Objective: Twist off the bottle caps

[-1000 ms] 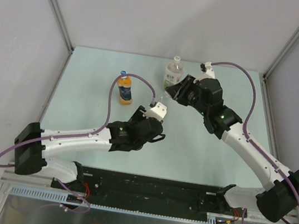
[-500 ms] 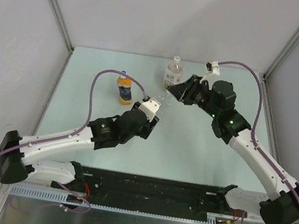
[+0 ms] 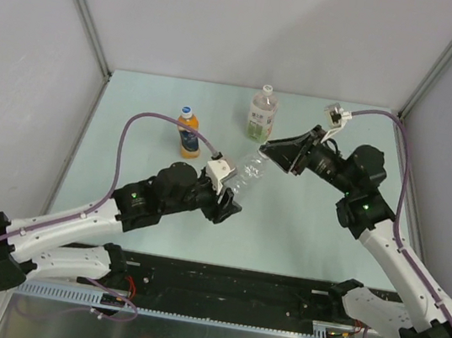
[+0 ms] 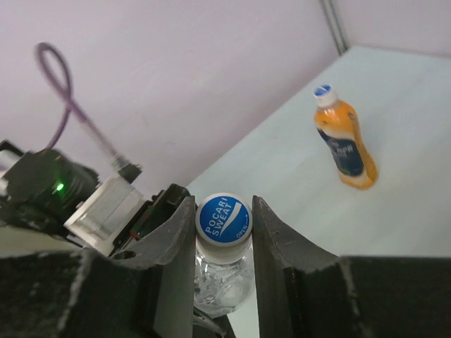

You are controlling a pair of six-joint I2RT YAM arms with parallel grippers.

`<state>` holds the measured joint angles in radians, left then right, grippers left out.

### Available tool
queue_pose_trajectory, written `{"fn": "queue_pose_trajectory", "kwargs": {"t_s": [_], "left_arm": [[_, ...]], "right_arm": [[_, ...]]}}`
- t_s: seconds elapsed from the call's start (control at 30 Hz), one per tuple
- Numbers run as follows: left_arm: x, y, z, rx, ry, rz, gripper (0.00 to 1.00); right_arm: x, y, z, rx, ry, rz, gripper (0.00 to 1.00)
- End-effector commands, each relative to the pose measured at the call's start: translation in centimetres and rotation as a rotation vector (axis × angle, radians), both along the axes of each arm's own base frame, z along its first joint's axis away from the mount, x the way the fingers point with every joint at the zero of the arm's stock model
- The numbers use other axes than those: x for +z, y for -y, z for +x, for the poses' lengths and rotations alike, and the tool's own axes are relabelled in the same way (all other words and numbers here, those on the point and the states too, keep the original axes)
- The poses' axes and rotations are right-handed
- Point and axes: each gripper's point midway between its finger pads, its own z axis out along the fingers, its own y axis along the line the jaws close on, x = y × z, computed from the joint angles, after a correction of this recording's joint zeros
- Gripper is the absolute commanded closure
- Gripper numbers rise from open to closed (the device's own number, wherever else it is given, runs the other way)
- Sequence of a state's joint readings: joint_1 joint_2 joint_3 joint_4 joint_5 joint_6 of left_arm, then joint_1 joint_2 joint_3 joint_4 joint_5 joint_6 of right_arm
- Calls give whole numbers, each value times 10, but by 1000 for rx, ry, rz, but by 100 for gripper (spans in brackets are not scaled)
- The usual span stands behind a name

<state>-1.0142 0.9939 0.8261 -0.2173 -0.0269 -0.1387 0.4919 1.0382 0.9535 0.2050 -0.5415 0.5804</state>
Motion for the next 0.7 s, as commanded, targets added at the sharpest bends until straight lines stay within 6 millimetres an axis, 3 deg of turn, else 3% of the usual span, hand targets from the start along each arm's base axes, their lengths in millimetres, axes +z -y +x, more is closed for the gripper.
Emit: {"fn": "queue_pose_trajectory", "kwargs": {"t_s": [0.0,0.1,0.27,0.67], "left_arm": [[55,40,-82,-554,105,-203,100],[59,40,-102,-682,109,-228,100],[57,38,-115,-766,112,-237,100],[51,35,-110,-727,114,-228,100]], "right_arm": [[25,2,-19,99,171,34,100],[29,3,-34,170,231,41,100],[32,3,-57,277,320,49,100],[36,8,-65,309,355,55,100]]}}
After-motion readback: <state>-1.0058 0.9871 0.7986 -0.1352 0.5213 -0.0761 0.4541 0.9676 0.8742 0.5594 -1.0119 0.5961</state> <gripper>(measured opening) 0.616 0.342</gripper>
